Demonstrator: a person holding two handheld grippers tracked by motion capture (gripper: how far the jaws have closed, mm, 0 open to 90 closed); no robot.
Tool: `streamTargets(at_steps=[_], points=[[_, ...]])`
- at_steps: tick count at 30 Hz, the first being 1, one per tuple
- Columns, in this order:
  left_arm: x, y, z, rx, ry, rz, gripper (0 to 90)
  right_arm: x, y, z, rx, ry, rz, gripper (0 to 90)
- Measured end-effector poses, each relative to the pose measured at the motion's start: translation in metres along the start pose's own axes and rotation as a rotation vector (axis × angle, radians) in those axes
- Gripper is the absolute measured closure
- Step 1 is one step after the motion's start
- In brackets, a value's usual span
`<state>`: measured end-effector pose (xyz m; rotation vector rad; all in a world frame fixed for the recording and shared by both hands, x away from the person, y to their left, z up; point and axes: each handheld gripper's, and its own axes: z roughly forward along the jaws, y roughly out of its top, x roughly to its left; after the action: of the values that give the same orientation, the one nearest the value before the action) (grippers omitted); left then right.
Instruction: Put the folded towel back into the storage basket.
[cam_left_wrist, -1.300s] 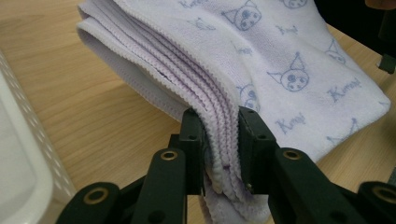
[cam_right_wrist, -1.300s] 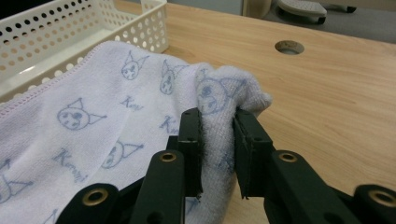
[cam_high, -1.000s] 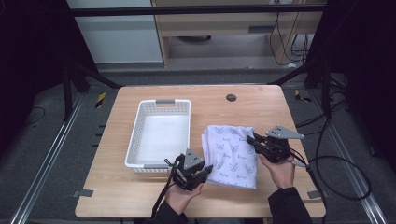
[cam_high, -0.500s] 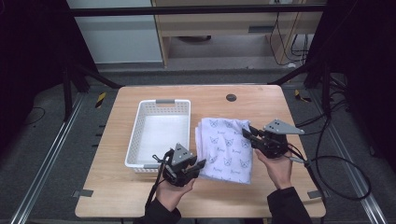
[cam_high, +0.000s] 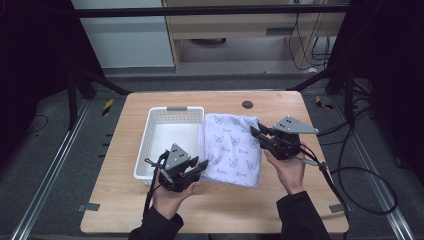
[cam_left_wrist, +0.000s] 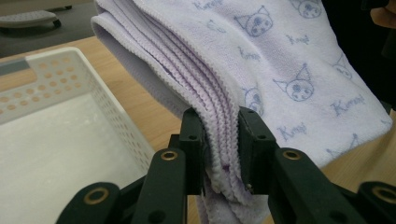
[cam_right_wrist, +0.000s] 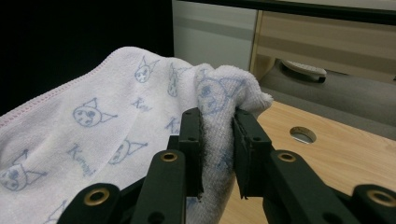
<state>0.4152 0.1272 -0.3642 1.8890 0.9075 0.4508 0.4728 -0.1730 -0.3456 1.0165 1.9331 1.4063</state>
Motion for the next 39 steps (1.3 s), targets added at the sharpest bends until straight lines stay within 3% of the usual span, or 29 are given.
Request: streamTargets(at_steps=[21,39], points=[[0.036,0.003,-0.031,-0.059,0.043,-0.042,72.8,0.028,0.040,0.031,-0.003,0.032,-0.050,75.5],[0.064,-0.005,-0.051,-0.084,0.106,-0.076,72.9,0.051,0.055,0.066,-0.012,0.065,-0.063,75.4]])
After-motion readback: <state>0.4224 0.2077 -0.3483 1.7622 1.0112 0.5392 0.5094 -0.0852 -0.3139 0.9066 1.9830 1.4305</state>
